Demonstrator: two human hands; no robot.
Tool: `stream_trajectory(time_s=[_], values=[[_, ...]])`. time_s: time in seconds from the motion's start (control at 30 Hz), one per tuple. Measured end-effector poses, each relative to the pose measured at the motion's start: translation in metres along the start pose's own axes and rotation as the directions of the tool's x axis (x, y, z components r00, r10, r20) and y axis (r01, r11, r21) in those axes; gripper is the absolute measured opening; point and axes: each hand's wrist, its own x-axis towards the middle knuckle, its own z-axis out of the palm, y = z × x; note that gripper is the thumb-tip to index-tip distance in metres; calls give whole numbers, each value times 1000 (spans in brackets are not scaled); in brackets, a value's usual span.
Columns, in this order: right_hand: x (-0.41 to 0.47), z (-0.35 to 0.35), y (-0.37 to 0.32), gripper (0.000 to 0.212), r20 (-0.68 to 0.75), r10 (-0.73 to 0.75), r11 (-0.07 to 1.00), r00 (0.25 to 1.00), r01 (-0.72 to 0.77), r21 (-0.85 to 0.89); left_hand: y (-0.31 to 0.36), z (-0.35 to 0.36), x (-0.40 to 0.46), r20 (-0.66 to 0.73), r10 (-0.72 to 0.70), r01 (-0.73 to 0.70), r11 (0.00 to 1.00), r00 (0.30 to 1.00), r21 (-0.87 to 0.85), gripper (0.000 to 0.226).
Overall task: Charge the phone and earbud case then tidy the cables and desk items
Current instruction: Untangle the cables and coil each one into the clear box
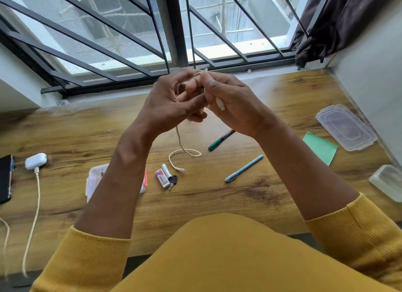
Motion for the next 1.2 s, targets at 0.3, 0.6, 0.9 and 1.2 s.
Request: stream_trajectory(time_s=[0.3,0.6,0.9,1.2], values=[[-3,5,10,34,-53,90,970,995,-75,233,0,-4,3,26,-43,33,950,999,311,82],[-4,8,7,32,-119,158,967,980,-130,217,4,0,0,62,-4,-19,928,998,372,86],[-6,6,9,33,-120,146,980,982,-127,153,2,0,1,23,80,-82,925,997,370,61],[-5,1,6,35,-152,129,988,980,-113,107,-2,3,0,15,90,-91,972,996,217,45]])
